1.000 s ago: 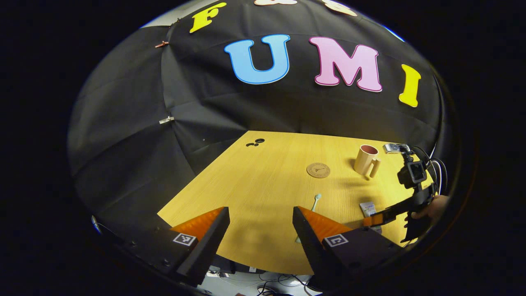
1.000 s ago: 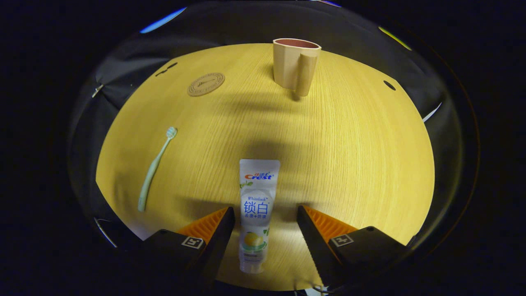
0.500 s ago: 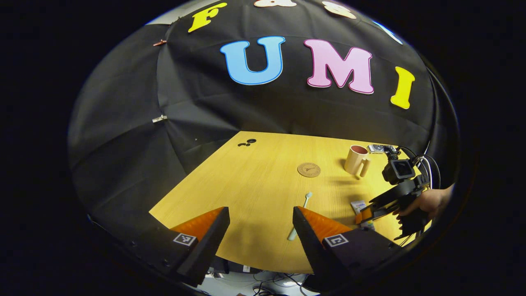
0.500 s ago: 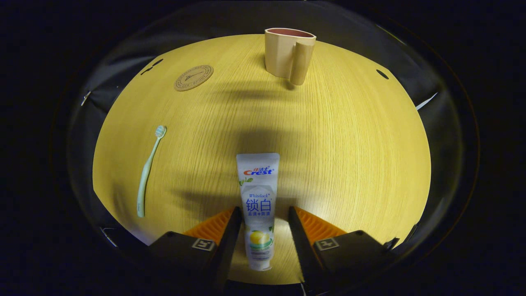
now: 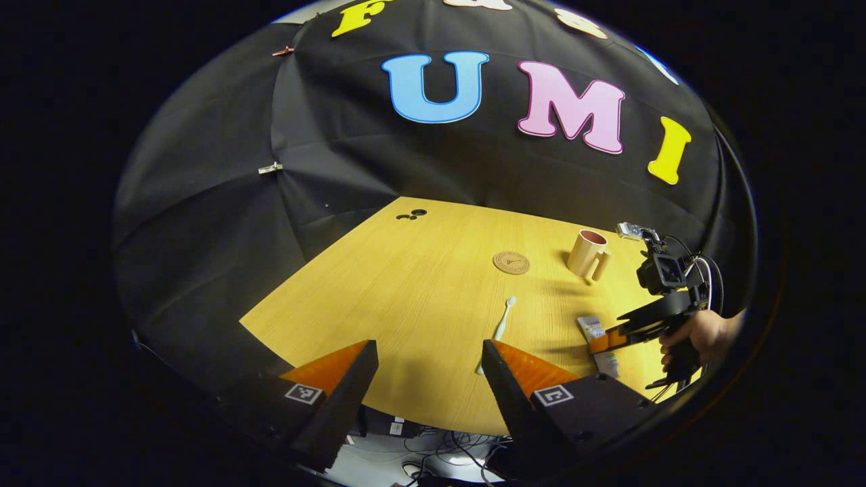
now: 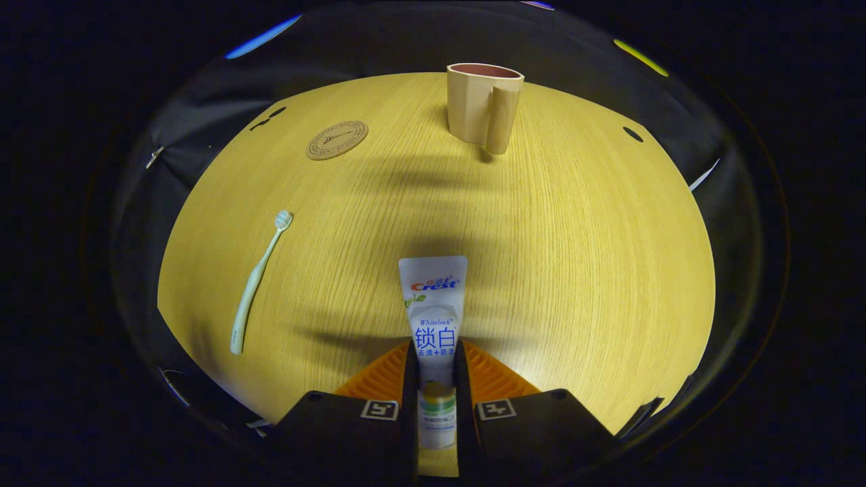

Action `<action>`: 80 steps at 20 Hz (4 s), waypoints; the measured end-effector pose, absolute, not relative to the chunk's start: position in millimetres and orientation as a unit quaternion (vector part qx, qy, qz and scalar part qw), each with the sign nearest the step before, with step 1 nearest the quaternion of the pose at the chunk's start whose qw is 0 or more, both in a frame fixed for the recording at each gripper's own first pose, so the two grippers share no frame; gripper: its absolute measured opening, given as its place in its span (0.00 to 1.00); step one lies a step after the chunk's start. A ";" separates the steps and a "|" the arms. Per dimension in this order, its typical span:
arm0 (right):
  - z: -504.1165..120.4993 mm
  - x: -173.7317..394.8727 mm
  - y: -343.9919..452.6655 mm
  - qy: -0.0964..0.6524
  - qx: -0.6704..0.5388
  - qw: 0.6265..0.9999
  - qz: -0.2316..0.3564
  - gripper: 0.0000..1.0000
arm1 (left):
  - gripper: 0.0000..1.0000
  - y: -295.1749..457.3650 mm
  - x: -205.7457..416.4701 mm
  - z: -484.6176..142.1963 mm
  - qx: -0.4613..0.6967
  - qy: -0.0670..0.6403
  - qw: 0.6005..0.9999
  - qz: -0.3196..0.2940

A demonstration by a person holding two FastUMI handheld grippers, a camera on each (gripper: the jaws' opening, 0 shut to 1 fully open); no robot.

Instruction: Put the toothbrush and toothpaste on the desktop into the cup, then pick up the cup and place it on the coaster on the desktop.

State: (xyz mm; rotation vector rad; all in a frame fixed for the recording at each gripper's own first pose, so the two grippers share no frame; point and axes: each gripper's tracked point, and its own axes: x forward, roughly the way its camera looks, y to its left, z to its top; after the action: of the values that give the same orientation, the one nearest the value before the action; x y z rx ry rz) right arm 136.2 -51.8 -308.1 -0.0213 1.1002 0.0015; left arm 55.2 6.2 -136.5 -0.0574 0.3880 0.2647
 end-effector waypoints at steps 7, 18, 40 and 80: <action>-287.7 124.5 -59.4 0.506 0.039 0.862 0.007 0.19 | 0.98 10.4 66.9 -132.4 -0.025 0.189 0.975 0.116; -202.4 114.7 -94.4 0.440 0.060 0.896 0.018 0.19 | 0.96 -38.6 167.8 -193.9 -0.046 0.307 0.949 -0.048; -211.1 105.3 -129.5 0.435 0.106 0.894 0.024 0.19 | 0.68 -60.4 233.5 -271.8 0.087 0.519 0.849 -0.049; -71.6 307.3 -105.8 0.239 0.074 0.964 0.091 0.19 | 0.07 -113.0 193.8 -130.4 -0.097 0.321 0.938 -0.086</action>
State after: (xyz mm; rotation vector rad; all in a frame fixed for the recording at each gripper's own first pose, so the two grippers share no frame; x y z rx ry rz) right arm 307.3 -105.8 -71.6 0.1489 0.4846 0.1832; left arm 193.8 -113.0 -130.4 -0.1975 0.6552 -0.1765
